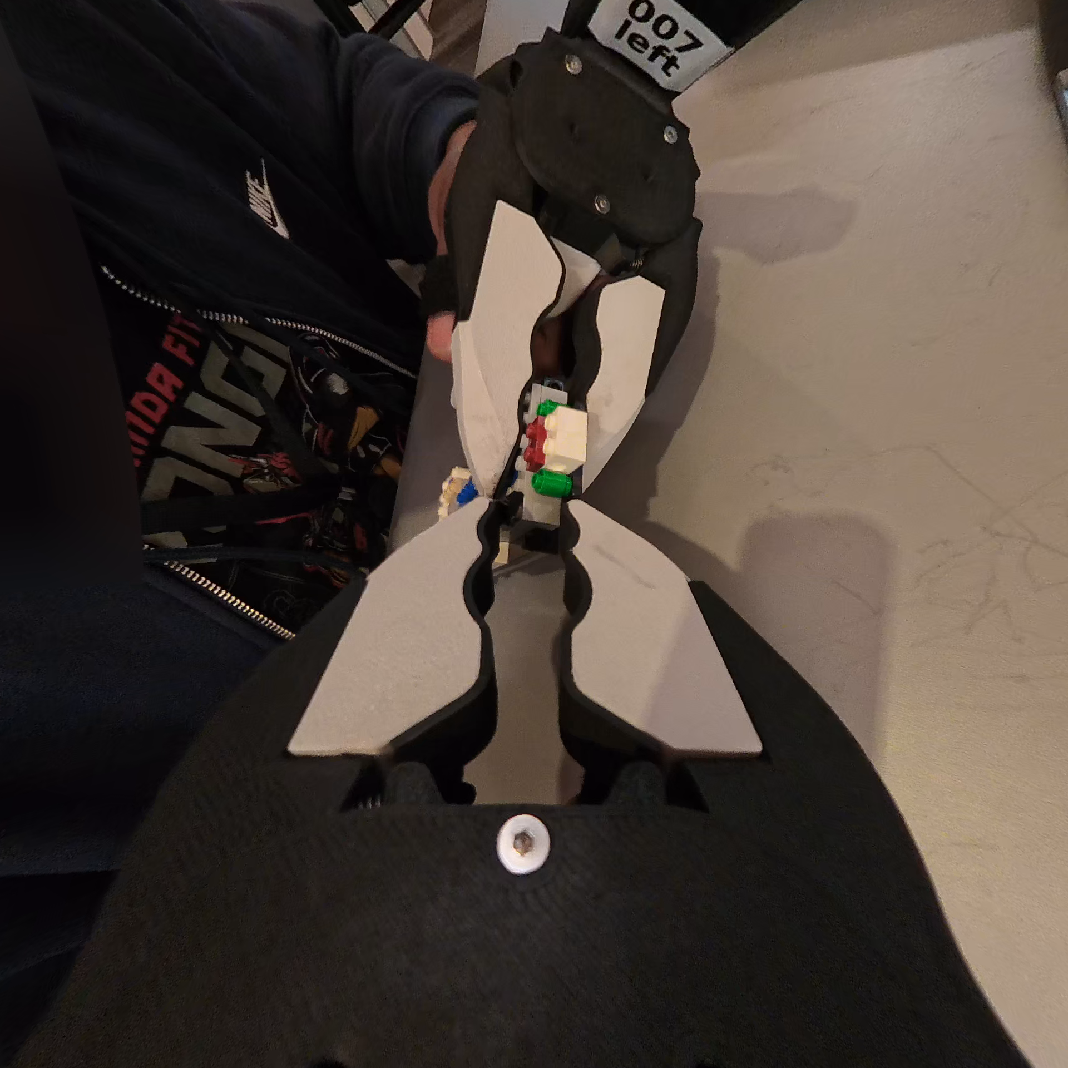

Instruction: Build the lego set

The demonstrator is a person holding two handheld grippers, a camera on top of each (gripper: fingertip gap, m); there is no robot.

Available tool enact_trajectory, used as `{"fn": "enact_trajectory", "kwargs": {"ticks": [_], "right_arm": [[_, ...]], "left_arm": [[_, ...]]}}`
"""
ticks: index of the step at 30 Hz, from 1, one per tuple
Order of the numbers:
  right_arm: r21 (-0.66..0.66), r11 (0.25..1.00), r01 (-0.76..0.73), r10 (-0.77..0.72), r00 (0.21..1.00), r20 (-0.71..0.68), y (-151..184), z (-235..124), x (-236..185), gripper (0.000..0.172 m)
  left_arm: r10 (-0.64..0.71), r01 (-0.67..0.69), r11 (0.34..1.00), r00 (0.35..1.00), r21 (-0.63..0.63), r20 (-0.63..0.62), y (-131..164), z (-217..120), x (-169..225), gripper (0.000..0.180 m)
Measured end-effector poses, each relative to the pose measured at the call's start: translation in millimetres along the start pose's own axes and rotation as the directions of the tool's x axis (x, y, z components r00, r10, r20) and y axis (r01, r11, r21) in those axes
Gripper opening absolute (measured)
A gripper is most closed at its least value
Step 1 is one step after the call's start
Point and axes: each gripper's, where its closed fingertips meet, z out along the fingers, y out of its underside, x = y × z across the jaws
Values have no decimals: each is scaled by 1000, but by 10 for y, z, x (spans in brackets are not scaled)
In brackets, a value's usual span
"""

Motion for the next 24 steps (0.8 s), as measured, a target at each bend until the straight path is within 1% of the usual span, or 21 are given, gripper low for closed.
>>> {"fn": "enact_trajectory", "kwargs": {"ticks": [6,11,20,24], "right_arm": [[-7,1000,13,-13,999,48,22,1,-56,20],[-15,999,35,-34,998,52,26,1,-91,19],[-51,998,37,-37,999,-2,38,22,-51,19],[-61,997,51,-51,999,3,46,26,-70,19]], "left_arm": [[-25,24,999,998,-23,-54,36,15,46,20],[-16,14,999,998,-38,-63,53,20,74,20],[-15,14,999,1000,-42,-24,56,16,32,20],[-7,5,999,1000,-53,-29,70,20,47,20]]}}
